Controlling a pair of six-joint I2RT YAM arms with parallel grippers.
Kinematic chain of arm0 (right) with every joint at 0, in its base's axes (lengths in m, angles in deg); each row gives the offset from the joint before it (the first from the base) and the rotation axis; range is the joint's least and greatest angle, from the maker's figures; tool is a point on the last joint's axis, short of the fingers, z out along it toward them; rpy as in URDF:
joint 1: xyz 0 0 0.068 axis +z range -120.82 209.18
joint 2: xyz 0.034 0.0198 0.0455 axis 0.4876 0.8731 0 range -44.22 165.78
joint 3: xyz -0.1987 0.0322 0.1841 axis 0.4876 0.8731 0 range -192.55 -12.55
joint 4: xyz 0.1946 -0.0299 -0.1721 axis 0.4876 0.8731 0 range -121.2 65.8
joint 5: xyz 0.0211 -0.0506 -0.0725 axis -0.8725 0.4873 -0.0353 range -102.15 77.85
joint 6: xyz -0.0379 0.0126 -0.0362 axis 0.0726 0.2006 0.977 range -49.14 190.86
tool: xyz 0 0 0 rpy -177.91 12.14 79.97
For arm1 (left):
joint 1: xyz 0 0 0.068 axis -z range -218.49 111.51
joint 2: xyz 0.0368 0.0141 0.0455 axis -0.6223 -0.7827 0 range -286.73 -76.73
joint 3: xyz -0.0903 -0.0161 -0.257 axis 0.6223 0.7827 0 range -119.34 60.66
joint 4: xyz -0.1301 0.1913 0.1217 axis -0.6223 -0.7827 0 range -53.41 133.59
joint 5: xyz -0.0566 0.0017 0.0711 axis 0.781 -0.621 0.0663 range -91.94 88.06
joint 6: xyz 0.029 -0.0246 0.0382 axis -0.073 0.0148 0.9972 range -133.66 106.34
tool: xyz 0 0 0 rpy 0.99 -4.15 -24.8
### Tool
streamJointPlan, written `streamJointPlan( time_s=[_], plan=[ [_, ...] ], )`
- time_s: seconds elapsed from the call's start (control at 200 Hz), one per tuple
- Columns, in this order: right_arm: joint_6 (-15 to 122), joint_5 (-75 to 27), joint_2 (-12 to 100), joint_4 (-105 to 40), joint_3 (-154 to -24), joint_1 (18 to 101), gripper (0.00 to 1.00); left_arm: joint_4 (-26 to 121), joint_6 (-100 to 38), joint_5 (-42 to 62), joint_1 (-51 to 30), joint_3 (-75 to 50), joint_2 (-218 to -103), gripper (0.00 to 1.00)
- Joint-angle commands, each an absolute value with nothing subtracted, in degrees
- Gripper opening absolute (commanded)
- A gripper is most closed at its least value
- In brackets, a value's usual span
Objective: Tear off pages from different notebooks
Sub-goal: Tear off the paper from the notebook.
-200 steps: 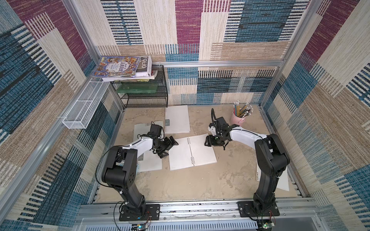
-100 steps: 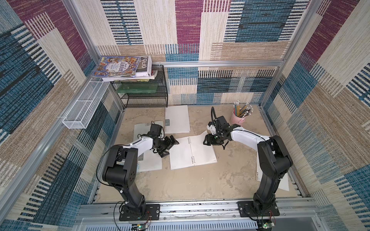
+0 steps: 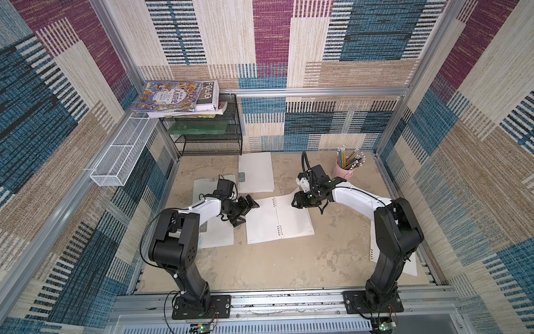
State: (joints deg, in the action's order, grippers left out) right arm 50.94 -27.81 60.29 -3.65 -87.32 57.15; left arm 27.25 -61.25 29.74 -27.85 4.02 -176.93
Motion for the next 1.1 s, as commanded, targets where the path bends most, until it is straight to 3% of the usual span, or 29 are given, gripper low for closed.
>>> streamJointPlan(
  time_s=[0.0,0.671,1.097],
  plan=[
    [51.6,-29.16,59.18,-3.63,-87.39,57.22,0.57,24.23,-60.43,26.96,-27.85,4.54,-178.07,0.99],
    [54.38,-31.67,58.03,-4.35,-88.56,57.46,0.56,23.54,-59.98,26.96,-28.2,3.97,-178.59,0.99],
    [56.18,-46.83,60.69,-14.14,-85.61,58.45,0.47,23.72,-59.93,27.74,-28.27,3.34,-178.86,0.99]
  ],
)
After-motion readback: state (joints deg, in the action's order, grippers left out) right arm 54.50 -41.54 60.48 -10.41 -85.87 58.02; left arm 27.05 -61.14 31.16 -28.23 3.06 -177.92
